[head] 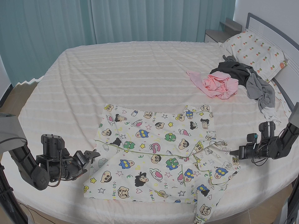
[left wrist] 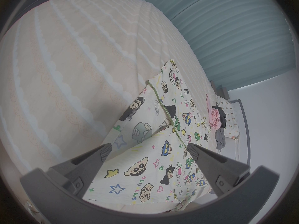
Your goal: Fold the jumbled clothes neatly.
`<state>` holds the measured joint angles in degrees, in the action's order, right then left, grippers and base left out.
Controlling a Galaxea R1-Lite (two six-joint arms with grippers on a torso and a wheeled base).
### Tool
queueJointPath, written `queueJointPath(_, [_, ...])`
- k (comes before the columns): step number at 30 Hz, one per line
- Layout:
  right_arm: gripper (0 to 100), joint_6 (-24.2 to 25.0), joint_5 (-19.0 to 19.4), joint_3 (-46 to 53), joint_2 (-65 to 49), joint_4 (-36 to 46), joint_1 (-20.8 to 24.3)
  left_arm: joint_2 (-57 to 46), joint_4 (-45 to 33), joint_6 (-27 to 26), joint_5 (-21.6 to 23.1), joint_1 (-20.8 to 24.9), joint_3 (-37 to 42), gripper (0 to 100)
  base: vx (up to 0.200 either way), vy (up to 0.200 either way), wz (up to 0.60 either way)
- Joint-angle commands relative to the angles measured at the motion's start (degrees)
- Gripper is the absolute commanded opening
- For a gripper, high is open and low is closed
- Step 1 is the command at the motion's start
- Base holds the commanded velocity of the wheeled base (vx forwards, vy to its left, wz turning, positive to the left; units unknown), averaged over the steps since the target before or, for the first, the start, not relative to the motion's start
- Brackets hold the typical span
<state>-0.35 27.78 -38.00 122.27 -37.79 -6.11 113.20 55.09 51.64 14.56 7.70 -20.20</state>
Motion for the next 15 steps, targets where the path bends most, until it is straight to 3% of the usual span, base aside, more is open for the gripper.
queueJointPath(1, [0, -3.7, -11.7, 6.2, 4.3, -10.3, 7.0, 0.1, 0.0, 0.0, -0.1, 0.0, 0.0, 100, 0.0, 0.0, 0.0])
queueJointPath(2, [0, -3.7, -11.7, 6.2, 4.3, -10.3, 7.0, 0.1, 0.0, 0.0, -0.1, 0.0, 0.0, 100, 0.0, 0.0, 0.0])
queueJointPath(3, [0, -3.6, -12.7, 8.4, 6.6, -17.8, 9.0, 0.1, 0.0, 0.0, -0.1, 0.1, 0.0, 100, 0.0, 0.0, 0.0])
queueJointPath(5, [0, -3.6, -13.4, 8.5, 7.5, -20.1, 9.4, 0.1, 0.0, 0.0, -0.1, 0.1, 0.0, 100, 0.0, 0.0, 0.0])
queueJointPath(6, [0, -3.5, -16.7, 8.1, 9.3, -23.2, 9.4, 0.0, 0.0, 0.0, -0.1, 0.1, 0.1, 100, 0.0, 0.0, 0.0])
queueJointPath(8, [0, -3.3, -19.0, 8.0, 10.7, -24.6, 9.5, 0.1, 0.0, 0.0, -0.1, 0.1, 0.1, 100, 0.0, 0.0, 0.0])
queueJointPath(14, [0, -3.3, -20.4, 8.2, 10.9, -24.1, 10.1, 0.1, 0.0, 0.0, -0.1, 0.1, 0.1, 100, 0.0, 0.0, 0.0])
queueJointPath(15, [0, -3.4, -22.5, 8.0, 10.8, -23.7, 9.7, 0.1, 0.0, 0.0, -0.1, 0.1, 0.1, 100, 0.0, 0.0, 0.0])
